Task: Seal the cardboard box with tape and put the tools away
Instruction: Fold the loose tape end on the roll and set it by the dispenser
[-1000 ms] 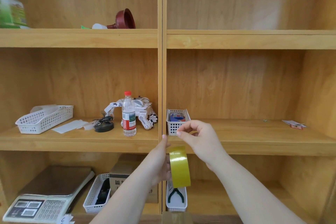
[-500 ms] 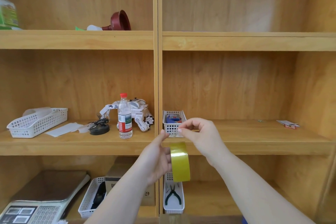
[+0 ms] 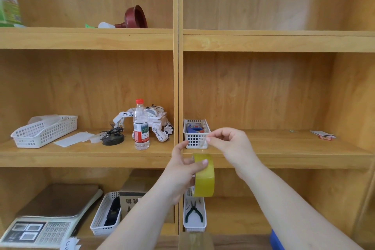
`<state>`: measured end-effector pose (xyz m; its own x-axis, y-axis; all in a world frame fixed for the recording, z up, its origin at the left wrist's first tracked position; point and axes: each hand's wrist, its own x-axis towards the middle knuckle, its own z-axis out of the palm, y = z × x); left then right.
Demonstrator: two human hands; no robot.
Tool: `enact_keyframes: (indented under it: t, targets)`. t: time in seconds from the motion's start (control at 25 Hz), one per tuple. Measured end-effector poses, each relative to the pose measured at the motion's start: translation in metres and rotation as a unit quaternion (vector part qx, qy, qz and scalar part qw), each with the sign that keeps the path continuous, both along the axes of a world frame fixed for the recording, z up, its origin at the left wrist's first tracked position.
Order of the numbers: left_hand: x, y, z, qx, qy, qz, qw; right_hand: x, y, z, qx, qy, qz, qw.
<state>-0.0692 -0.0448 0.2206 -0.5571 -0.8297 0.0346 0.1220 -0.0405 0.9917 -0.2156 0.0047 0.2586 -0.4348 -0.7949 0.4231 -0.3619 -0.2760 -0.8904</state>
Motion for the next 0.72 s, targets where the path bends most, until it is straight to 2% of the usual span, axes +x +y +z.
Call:
enact_keyframes:
  t: [0.56, 0.72]
  targets:
    - [0.009, 0.013, -0.004, -0.092, -0.065, 0.007, 0.994, 0.008, -0.007, -0.013, 0.060, -0.003, 0.004, 0.998]
    - [0.009, 0.018, -0.005, -0.111, -0.057, 0.007, 0.992, 0.009, -0.005, -0.017, 0.065, -0.008, 0.012, 0.998]
